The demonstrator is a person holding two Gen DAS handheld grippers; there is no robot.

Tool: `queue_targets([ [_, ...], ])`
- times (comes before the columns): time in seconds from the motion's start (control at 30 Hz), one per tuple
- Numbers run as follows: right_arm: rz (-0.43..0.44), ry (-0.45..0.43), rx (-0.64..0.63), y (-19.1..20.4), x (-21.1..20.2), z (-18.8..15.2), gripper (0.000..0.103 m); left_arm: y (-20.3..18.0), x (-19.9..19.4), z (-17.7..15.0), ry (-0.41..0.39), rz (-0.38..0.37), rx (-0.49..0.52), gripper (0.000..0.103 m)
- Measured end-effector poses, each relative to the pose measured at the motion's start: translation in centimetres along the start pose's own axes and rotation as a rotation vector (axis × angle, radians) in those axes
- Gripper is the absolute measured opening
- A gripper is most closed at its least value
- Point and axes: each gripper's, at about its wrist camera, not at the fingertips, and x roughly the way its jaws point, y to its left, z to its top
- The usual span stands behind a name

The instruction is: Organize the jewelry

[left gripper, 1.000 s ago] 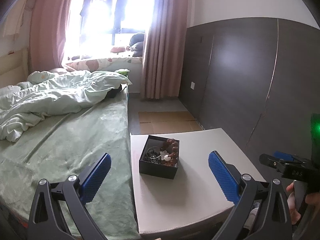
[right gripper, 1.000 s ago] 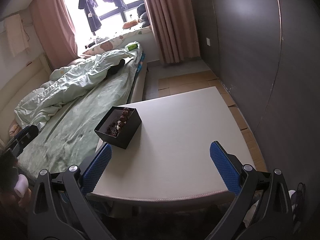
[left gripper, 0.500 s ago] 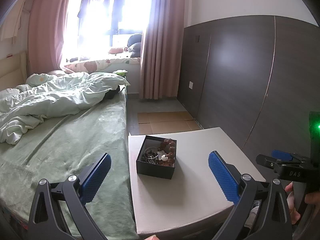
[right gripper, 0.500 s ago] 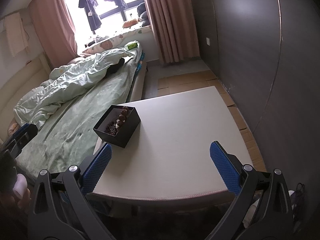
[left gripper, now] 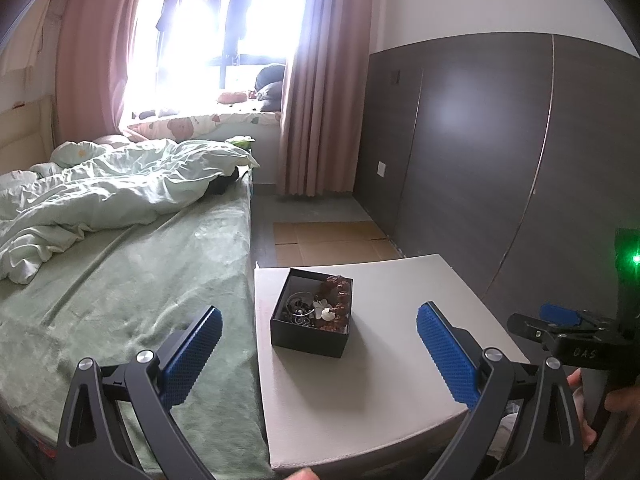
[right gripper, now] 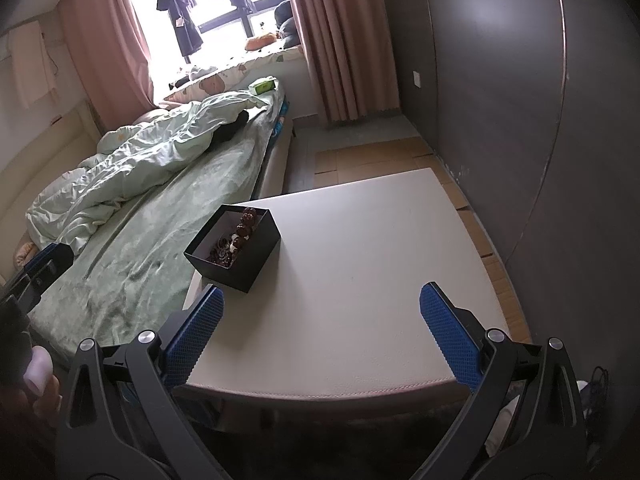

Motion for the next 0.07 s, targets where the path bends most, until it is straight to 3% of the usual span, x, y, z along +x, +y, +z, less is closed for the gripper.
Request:
queue_targets([
  [0.07,-0.001,0.001,0.001,0.14,0.09,0.03,0.098,0.06,0.03,0.01,0.000,0.000,-0.001,0.095],
])
